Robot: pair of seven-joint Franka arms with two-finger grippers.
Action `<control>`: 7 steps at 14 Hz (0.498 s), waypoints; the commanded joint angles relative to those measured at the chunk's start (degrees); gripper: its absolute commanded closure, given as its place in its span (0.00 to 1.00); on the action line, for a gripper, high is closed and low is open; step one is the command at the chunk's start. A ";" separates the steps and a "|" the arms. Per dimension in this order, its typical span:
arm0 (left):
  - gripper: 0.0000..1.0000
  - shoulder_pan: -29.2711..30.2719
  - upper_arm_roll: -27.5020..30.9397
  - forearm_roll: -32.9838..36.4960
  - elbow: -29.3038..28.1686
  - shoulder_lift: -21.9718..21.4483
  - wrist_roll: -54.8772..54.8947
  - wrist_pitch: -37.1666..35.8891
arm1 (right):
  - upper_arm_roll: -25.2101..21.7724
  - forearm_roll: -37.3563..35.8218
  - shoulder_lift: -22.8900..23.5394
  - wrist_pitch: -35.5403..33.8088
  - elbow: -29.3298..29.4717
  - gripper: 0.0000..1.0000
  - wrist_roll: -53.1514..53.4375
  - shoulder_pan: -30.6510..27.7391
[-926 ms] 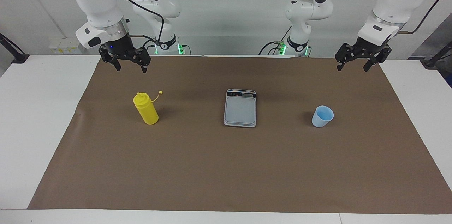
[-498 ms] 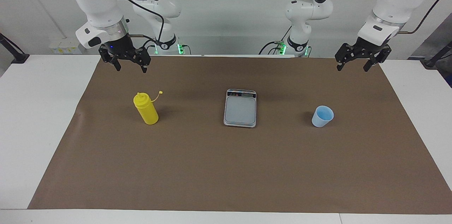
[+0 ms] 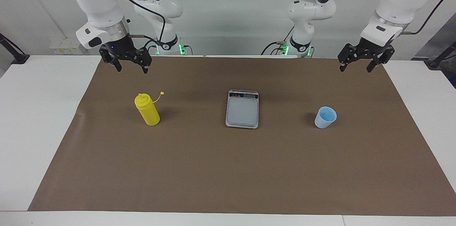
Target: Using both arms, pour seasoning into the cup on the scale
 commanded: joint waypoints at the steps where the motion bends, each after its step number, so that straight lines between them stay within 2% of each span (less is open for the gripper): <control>1: 0.00 0.97 -0.40 -0.02 -0.92 -0.19 1.36 1.62 | 0.43 0.95 0.06 -0.64 0.52 0.00 0.34 -0.53; 4: 0.00 2.37 -0.39 -0.02 -6.71 -2.04 1.37 5.65 | 0.43 0.95 0.06 -0.64 0.52 0.00 0.34 -0.44; 7: 0.00 4.74 -0.39 -0.71 -10.84 -0.64 1.37 10.75 | 0.43 0.95 0.06 -0.55 0.52 0.00 0.51 -0.09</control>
